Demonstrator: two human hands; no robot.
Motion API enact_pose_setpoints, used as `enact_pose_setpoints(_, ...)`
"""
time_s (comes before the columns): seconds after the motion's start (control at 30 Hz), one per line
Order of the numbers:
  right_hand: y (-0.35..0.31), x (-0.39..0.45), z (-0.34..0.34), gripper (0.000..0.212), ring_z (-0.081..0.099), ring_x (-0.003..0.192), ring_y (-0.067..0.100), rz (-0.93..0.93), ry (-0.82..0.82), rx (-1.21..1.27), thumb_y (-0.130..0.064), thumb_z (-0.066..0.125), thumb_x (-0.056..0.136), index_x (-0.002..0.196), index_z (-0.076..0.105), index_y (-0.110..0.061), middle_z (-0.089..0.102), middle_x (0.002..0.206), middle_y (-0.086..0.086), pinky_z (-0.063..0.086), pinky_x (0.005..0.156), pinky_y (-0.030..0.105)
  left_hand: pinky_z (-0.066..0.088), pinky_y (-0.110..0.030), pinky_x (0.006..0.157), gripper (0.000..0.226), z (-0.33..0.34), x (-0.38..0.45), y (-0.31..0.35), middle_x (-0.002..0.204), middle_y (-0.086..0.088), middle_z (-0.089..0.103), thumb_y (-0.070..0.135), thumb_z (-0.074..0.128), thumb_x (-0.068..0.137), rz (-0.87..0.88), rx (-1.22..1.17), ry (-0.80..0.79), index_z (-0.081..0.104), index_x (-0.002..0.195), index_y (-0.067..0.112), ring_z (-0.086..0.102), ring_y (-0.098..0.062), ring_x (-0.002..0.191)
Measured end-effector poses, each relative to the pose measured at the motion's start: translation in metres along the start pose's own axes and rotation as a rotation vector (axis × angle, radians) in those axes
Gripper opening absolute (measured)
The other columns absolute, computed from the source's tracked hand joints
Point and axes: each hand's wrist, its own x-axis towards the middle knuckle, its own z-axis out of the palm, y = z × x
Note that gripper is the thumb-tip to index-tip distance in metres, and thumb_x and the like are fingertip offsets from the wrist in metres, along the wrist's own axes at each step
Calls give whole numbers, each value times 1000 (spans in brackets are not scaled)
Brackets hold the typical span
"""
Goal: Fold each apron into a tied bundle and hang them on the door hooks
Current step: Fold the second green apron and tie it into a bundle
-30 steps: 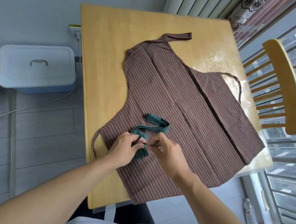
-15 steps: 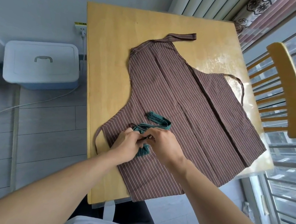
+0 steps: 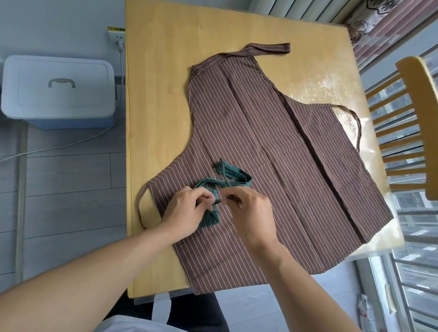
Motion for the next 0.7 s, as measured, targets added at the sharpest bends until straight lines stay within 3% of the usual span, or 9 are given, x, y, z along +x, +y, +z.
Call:
enact_pose_setpoints(0.1, -4, 1, -2, 13, 69, 81, 9, -242, -89, -59, -12, 74, 91, 102, 78, -19, 76, 91, -6, 59, 69, 27, 45, -31, 79, 18, -2, -1, 7, 85, 14, 57, 34, 53, 102, -5, 55, -16, 69, 101, 24, 53, -12, 88)
enact_pose_setpoints(0.17, -10, 10, 0, 17, 68, 83, 10, -292, -161, -66, -15, 73, 91, 106, 74, -23, 74, 91, -7, 58, 69, 29, 44, -29, 79, 14, -3, -1, 6, 92, 7, 53, 27, 54, 103, -27, 68, -45, 68, 101, 23, 57, -17, 90)
enact_pose_setpoints(0.27, -20, 29, -1, 26, 70, 82, 9, -147, -205, 14, -17, 73, 91, 114, 62, -23, 75, 93, -7, 59, 67, 34, 42, -27, 87, 12, -6, -1, 3, 102, 3, 53, 28, 58, 100, -61, -12, -96, 69, 101, 24, 57, -16, 96)
enact_pose_setpoints(0.37, -23, 41, 1, 25, 71, 80, 2, 97, -249, 212, -17, 74, 92, 111, 58, -21, 74, 91, -10, 60, 69, 27, 45, -28, 91, 18, -11, -1, 1, 102, 2, 56, 37, 60, 99, -59, -79, -105, 73, 103, 24, 59, -15, 96)
enact_pose_setpoints(0.43, -14, 40, 3, 18, 71, 84, 4, 199, -267, 305, -13, 71, 94, 106, 59, -19, 74, 94, -8, 60, 75, 26, 45, -32, 87, 26, -12, 0, 1, 102, -1, 58, 42, 54, 102, -67, -71, -110, 72, 96, 24, 59, -18, 94)
enact_pose_setpoints(0.57, 6, 17, 8, 16, 73, 86, 9, 182, -378, 295, 5, 68, 89, 98, 68, -8, 75, 94, -2, 62, 81, 38, 42, -30, 69, 25, -12, 2, 3, 96, -1, 56, 39, 54, 102, -51, -1, -99, 68, 90, 23, 56, -17, 86)
enact_pose_setpoints(0.7, 4, -2, 19, 16, 71, 77, 7, 289, -270, 316, -8, 84, 80, 90, 72, -14, 75, 86, -6, 61, 76, 33, 39, -21, 59, 26, -12, 3, 4, 85, 2, 60, 37, 55, 101, -23, 7, -74, 66, 85, 20, 56, -12, 78)
